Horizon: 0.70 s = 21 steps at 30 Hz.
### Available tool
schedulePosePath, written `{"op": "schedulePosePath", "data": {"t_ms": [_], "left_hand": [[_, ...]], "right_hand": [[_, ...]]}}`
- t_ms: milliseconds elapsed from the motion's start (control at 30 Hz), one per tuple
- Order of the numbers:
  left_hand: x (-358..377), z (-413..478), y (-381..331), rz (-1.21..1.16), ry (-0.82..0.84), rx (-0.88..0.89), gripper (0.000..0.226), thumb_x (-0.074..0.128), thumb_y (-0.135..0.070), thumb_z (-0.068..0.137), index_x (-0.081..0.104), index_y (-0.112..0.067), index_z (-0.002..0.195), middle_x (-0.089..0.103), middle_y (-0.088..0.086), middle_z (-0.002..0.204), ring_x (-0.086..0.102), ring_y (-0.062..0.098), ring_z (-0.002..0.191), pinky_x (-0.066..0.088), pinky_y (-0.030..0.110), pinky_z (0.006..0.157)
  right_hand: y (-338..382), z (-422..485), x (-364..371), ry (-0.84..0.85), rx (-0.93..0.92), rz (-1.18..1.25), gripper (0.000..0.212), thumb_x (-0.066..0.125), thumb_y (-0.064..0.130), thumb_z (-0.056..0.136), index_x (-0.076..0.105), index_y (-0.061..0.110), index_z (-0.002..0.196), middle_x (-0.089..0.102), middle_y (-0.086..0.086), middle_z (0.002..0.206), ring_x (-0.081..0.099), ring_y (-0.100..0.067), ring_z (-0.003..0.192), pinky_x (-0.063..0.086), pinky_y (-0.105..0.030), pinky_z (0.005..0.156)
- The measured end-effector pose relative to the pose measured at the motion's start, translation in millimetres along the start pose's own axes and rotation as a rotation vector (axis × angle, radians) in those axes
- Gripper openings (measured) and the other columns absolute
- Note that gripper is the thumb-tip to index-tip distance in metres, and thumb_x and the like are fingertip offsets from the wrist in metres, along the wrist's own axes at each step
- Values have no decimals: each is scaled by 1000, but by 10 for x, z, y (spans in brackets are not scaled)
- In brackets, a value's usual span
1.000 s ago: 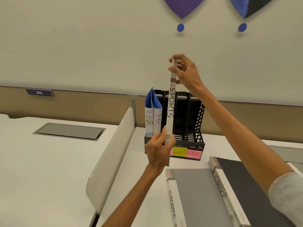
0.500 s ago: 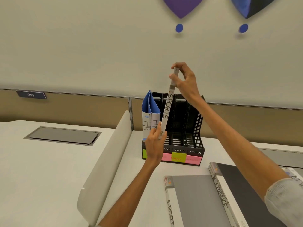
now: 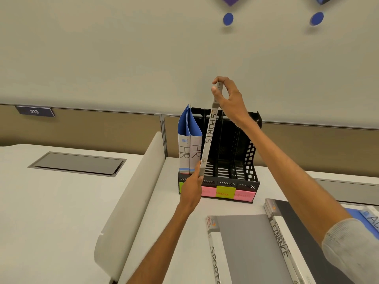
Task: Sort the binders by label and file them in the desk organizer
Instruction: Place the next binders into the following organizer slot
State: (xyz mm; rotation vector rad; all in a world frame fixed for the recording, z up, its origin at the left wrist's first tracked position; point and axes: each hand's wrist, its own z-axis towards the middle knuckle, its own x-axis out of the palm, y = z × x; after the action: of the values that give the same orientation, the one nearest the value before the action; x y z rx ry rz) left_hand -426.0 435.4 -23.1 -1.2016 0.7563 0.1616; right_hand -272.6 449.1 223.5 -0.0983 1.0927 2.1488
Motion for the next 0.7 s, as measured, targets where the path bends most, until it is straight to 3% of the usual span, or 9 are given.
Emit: {"op": "schedulePosePath", "data": {"t_ms": [100,133,200,267,367,433,500,567,700], "left_hand": [[-81,68,85,171,73,32,56,38,-21,105,16,-27,156,35,6,154,43,26,134,45,42,107],[-94,90,108,181,66,23,52,39,-25,105,22,-25,155,37,7,153,42,26,134,42,30,110],[-101,109,107,114,30,-80,45,43,-36,103,45,-19,144,51,11,141,47,28,128,35,3,92],[-98,142,129,160,-12,-143,39,46,-44,100,63,-14,118,63,12,122,57,31,114,38,7,84],[-101,196,139,363,-47,-173,48,38,-56,98,61,-14,97,68,6,110,63,25,92,48,36,89],[-101,247,135,383,-34,-199,47,41,-59,95,56,-16,88,69,7,100,63,23,84,49,35,76],[-112,292,132,410,-50,-228,48,44,-63,91,52,-16,81,69,7,92,63,23,78,42,31,65],[-119,319,133,444,-65,-261,55,44,-68,87,56,-14,83,70,7,89,64,24,77,40,32,64],[-87,311,143,391,-113,-370,66,45,-72,83,60,-11,106,69,8,99,66,25,86,49,35,72]], "right_hand": [[-38,44,26,22,-12,-5,28,50,27,101,54,11,124,50,-3,126,53,-21,114,57,-45,88],[-52,63,34,28,-7,-4,29,50,27,102,53,11,125,50,-3,127,53,-21,116,57,-45,89],[-72,101,49,35,0,-12,29,49,26,102,52,11,127,50,-3,130,51,-18,116,55,-43,93],[-81,126,62,45,-1,-20,28,49,23,102,52,12,127,51,-3,129,49,-14,114,54,-42,96],[-102,139,70,64,-11,-13,29,49,22,102,51,11,128,50,3,124,50,-17,116,54,-44,95],[-131,140,68,67,-23,-4,28,49,22,102,50,11,128,50,4,125,50,-19,118,54,-39,93],[-158,146,79,67,-42,-5,28,48,22,102,50,12,128,52,0,129,50,-18,117,50,-19,88],[-170,148,110,69,-59,-28,28,47,22,103,49,12,128,53,-2,129,50,-16,115,44,-8,83],[-172,125,163,12,-80,-58,28,48,21,102,49,9,127,51,4,117,50,-12,105,51,-28,88]]}}
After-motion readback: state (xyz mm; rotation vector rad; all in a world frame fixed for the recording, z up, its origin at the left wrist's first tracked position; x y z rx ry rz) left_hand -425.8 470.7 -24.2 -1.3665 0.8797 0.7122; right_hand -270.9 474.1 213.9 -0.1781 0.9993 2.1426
